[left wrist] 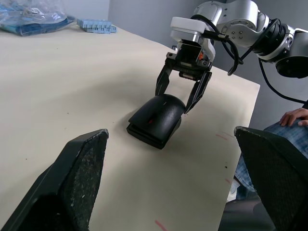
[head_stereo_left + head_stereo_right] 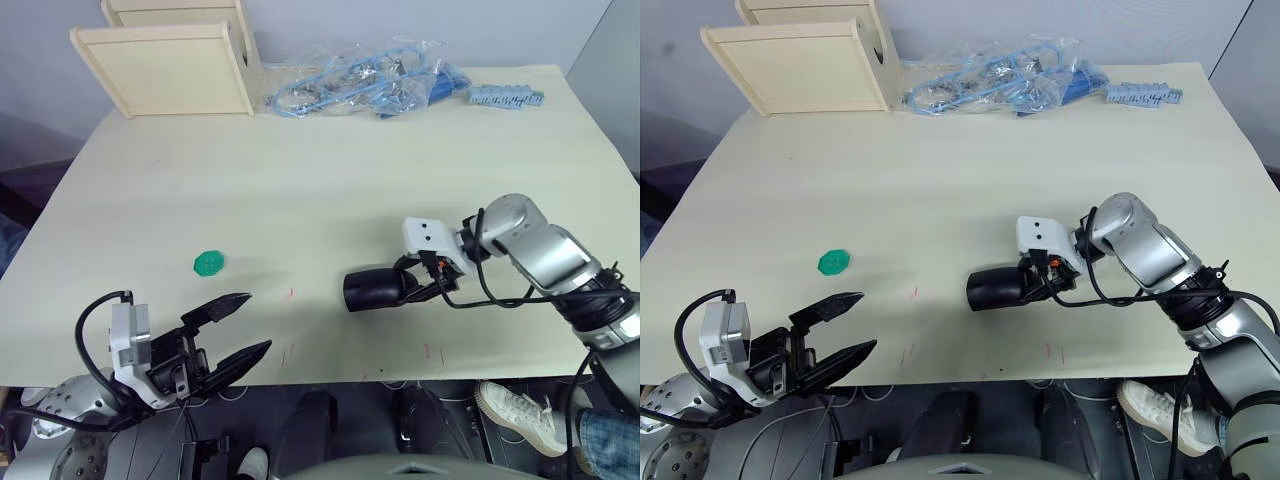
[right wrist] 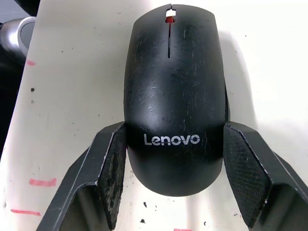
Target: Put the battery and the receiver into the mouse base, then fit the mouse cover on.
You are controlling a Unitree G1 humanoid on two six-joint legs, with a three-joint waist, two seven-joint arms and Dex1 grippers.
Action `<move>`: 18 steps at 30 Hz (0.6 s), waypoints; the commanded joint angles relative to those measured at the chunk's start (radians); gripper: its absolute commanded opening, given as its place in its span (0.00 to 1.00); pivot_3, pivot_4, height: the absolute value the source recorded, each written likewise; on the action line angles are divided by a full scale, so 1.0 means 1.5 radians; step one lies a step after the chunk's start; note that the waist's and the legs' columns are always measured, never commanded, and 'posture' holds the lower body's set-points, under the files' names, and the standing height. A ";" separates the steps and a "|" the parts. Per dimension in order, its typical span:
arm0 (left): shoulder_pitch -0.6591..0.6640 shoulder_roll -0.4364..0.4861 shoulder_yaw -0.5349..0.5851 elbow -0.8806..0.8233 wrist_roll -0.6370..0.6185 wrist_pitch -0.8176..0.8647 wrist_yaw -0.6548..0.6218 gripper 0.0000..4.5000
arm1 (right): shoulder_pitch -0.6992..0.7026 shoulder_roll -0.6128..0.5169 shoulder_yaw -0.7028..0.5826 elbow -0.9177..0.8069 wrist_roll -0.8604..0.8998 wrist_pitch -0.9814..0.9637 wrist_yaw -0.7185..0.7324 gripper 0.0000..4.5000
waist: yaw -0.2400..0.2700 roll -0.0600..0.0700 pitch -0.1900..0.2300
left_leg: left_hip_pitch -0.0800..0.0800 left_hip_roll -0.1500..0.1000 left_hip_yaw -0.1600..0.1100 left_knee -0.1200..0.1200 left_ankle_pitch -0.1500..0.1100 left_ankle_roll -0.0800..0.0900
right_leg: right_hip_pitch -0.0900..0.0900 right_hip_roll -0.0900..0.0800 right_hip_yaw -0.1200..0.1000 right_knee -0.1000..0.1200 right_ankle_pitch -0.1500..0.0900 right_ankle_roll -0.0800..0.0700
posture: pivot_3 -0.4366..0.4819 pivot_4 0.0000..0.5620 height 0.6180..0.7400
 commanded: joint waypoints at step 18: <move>0.016 -0.008 0.005 -0.015 0.003 -0.025 -0.008 1.00 | -0.038 0.019 0.006 0.020 -0.036 -0.030 0.034 0.62 | -0.001 0.000 0.000 | 0.000 0.000 0.000 0.000 0.000 0.000 | 0.000 0.000 0.000 0.001 0.000 0.000 | 0.48 0.27 1.00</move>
